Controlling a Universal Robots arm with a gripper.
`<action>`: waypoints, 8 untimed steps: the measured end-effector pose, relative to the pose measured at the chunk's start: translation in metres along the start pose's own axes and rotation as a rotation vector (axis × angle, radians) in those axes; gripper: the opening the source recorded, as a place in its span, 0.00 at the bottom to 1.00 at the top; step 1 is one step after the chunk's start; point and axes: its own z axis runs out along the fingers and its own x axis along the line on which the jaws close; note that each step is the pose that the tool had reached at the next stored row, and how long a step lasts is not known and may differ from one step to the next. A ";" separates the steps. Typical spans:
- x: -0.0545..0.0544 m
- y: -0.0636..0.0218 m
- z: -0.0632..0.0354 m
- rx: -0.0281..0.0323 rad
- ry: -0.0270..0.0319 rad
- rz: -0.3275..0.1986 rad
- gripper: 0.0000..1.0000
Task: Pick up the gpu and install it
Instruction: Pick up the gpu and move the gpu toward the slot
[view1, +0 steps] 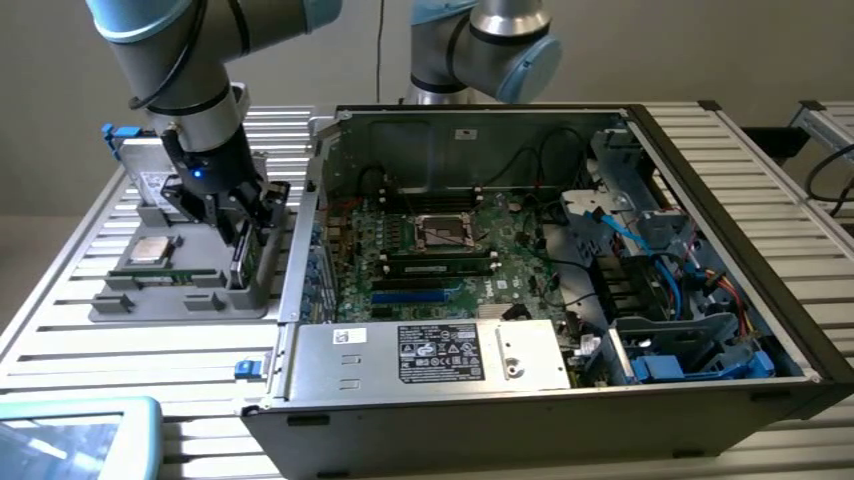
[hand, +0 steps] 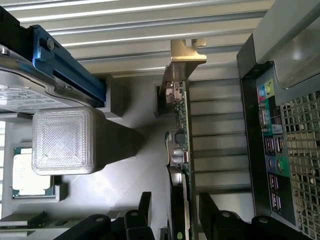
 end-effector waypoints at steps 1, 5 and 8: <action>0.000 -0.0001 0.0005 -0.0008 0.0016 0.001 0.50; -0.001 -0.0002 0.0015 -0.0019 0.0038 0.003 0.50; -0.002 -0.0001 0.0016 -0.0020 0.0038 0.004 0.50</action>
